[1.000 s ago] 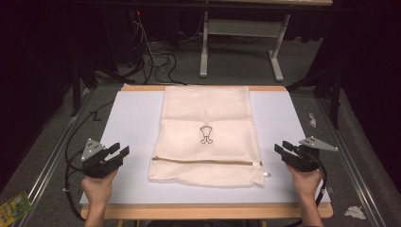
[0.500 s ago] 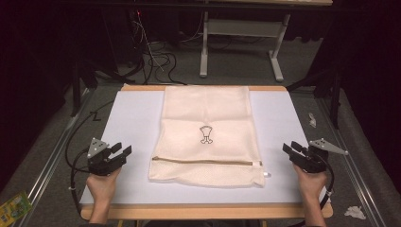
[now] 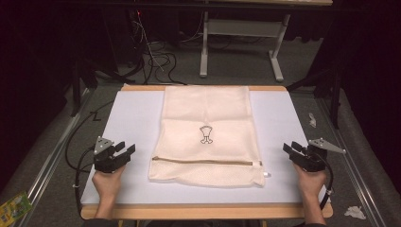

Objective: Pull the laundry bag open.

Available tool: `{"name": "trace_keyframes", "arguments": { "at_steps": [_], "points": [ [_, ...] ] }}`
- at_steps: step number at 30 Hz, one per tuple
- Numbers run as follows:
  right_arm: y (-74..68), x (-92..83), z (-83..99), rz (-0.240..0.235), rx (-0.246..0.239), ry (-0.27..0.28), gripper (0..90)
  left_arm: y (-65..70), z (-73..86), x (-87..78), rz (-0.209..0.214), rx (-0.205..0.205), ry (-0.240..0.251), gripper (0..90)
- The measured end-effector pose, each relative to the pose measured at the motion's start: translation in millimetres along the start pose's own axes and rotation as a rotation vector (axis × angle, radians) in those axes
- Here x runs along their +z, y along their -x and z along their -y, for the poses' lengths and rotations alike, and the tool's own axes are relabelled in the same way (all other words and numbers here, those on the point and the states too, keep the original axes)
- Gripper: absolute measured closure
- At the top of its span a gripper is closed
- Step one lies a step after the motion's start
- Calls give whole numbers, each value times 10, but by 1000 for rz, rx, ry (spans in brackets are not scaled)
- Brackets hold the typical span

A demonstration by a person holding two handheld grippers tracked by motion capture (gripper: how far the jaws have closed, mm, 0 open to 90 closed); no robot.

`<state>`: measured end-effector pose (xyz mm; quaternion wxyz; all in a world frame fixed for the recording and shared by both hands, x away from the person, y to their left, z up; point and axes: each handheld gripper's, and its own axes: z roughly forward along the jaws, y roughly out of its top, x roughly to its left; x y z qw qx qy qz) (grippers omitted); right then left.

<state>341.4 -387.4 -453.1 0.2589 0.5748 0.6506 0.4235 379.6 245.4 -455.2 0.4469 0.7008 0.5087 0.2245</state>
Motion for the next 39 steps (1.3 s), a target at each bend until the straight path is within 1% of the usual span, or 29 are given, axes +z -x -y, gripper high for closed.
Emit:
{"name": "trace_keyframes", "arguments": {
  "at_steps": [6, 9, 10, 14, 16, 20, 22, 25, 28, 31, 37, 38, 39],
  "points": [
    [4, 73, 9, -7, 10, -19, 568, -12, 8, 88, -8, -14, -13, 510],
    [-13, 99, 6, 6, 1, -26, 569, -19, 16, 128, -12, -17, -21, 509],
    [-9, 122, 6, 10, -10, -26, 568, -22, 21, 157, -16, -18, -22, 509],
    [-8, 150, 10, 19, -6, -34, 567, -23, 25, 189, -20, -23, -23, 509],
    [-13, 174, 6, 35, -14, -41, 564, -25, 28, 222, -26, -22, -30, 506],
    [-21, 212, 23, 38, -24, -55, 561, -22, 44, 264, -35, -17, -37, 505],
    [-22, 228, 32, 41, -20, -59, 559, -19, 49, 281, -36, -13, -42, 505],
    [-15, 243, 41, 40, -27, -59, 558, -16, 54, 301, -41, -15, -41, 505],
    [-9, 269, 66, 46, -14, -67, 554, -16, 59, 325, -42, -15, -46, 504],
    [-8, 275, 67, 50, -14, -68, 554, -14, 66, 343, -47, -11, -50, 503],
    [-18, 296, 80, 55, -21, -81, 544, -1, 90, 379, -57, -5, -55, 501],
    [-31, 298, 82, 61, -32, -82, 540, 3, 93, 384, -59, 1, -59, 500],
    [-31, 298, 82, 61, -32, -82, 540, 3, 93, 384, -59, 1, -59, 499]
  ]
}}
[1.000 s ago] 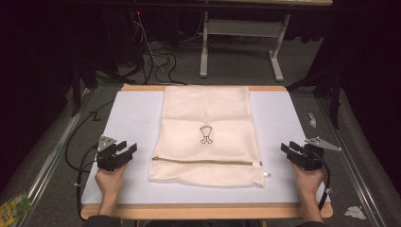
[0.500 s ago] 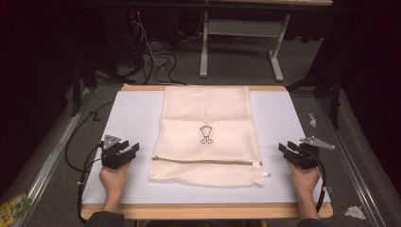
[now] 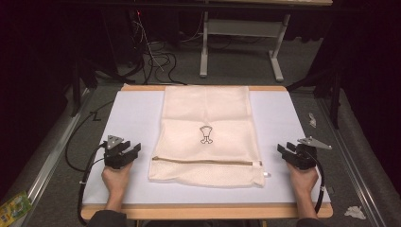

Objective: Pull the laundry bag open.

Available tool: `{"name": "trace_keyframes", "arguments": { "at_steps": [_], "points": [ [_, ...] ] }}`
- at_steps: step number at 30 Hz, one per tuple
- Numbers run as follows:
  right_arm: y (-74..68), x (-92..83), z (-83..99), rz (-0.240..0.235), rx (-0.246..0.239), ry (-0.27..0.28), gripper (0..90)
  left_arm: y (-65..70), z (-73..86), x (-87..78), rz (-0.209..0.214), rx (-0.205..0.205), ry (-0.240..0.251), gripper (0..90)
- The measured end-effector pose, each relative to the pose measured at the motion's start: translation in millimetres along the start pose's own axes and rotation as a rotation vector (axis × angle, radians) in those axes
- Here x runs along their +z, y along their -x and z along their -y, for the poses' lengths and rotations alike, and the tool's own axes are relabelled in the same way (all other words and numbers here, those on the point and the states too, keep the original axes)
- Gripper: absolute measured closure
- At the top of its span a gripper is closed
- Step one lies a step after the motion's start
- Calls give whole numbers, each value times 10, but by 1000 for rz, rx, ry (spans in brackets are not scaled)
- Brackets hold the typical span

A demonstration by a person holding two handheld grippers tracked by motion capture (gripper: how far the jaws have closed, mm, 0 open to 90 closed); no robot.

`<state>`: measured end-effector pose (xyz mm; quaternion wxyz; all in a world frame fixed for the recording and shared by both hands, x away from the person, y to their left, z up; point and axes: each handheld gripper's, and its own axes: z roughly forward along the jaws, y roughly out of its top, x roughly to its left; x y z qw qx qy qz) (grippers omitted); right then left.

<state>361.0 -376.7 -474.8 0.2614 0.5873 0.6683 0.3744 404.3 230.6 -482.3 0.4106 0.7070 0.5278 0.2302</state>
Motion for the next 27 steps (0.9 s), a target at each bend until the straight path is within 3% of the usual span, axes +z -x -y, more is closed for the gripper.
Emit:
{"name": "trace_keyframes", "arguments": {
  "at_steps": [7, 13, 27],
  "points": [
    [-11, 0, 13, 8, -11, 4, 503, 10, 13, 11, -5, 7, -5, 475],
    [-32, -11, 29, 28, -8, 16, 456, 50, 32, -7, -14, 45, 12, 457],
    [-53, 4, 29, 35, -24, -7, 381, 53, 34, -3, -15, 47, 1, 440]
  ]
}}
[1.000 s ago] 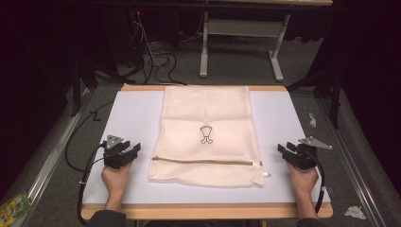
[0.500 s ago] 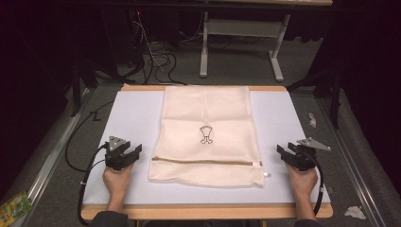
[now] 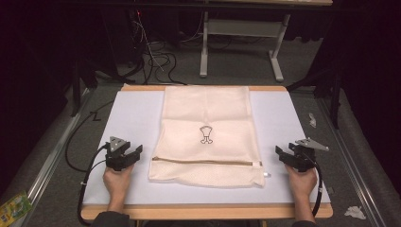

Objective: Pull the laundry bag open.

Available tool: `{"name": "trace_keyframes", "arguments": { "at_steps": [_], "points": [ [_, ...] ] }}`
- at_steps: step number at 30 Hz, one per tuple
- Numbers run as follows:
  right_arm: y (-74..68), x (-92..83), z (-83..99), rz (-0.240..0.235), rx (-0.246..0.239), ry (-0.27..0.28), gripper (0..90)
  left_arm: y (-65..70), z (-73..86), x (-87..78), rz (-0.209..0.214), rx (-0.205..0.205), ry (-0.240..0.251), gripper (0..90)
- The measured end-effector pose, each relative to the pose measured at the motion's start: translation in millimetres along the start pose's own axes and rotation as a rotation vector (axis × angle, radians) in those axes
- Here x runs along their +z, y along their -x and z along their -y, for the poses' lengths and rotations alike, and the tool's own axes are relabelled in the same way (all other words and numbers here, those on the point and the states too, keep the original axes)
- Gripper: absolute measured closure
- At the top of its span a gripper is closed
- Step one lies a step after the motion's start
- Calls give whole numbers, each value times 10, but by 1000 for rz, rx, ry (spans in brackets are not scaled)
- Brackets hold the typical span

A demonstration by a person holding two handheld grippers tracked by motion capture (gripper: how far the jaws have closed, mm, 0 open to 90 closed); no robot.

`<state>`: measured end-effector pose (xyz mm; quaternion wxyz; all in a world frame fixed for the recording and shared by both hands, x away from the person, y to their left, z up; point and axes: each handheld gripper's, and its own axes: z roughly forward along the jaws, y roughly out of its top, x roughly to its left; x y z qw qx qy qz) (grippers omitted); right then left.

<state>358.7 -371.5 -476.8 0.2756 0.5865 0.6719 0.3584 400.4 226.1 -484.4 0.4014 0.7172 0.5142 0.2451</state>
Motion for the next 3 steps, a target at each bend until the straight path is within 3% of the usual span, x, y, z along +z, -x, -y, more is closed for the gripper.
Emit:
{"name": "trace_keyframes", "arguments": {
  "at_steps": [3],
  "points": [
    [7, 1, -1, -3, 8, 0, 364, -1, -1, 2, -1, -1, -2, 431]
  ]
}}
